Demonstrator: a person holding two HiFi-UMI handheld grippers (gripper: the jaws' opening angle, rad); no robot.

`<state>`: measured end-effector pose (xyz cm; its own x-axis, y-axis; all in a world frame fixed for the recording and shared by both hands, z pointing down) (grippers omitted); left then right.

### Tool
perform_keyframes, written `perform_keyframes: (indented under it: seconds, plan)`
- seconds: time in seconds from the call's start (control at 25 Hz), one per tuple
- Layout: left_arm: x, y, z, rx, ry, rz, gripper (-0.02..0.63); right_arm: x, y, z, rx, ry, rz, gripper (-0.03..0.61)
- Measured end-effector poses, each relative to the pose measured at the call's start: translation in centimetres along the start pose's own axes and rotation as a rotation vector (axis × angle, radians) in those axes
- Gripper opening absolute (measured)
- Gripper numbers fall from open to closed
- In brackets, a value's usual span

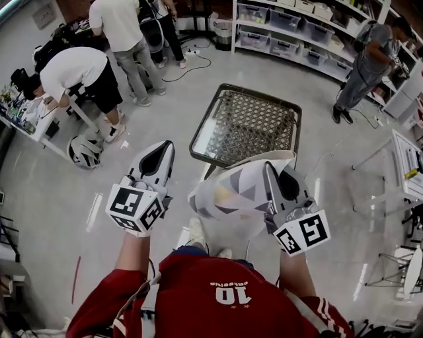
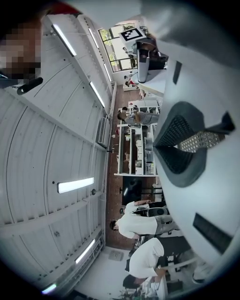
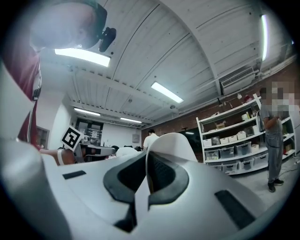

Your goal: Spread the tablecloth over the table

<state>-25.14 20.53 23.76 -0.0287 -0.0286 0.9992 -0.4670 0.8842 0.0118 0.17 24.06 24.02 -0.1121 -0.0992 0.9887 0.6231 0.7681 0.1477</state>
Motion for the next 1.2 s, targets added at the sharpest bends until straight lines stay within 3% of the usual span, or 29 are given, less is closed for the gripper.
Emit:
perform_keyframes:
  seconds: [0.4,0.6,0.84,1.2]
  plan:
    - [1.3,-0.7,9.6,-0.103,0.037,-0.010,0.008,0.7,-12.0,3.6,-0.198,-0.036,-0.022,0.014]
    - [1.6,-1.1,14.6,-0.134,0.067,-0.005,0.006,1.5,-18.2,4.3,-0.257,-0.058,-0.028,0.014]
    - [1.7,-2.0,25.1,-0.177,0.046,-0.003,0.006,3.2,-29.4,7.5,-0.316,-0.069,-0.021,0.014]
    - [1.7,-2.0,26.5,-0.218,0.017,-0.024,0.006,3.6,-32.3,7.6,-0.390,-0.076,-0.015,0.014]
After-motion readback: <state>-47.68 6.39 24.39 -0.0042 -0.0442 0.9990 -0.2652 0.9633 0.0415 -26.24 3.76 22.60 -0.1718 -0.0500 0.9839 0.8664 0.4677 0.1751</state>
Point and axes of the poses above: the fingertips, and each gripper's own axes: y backward along the fingers, z to its left, x out of its underside, the point moved 4 cm from there along y, backward along the fingers
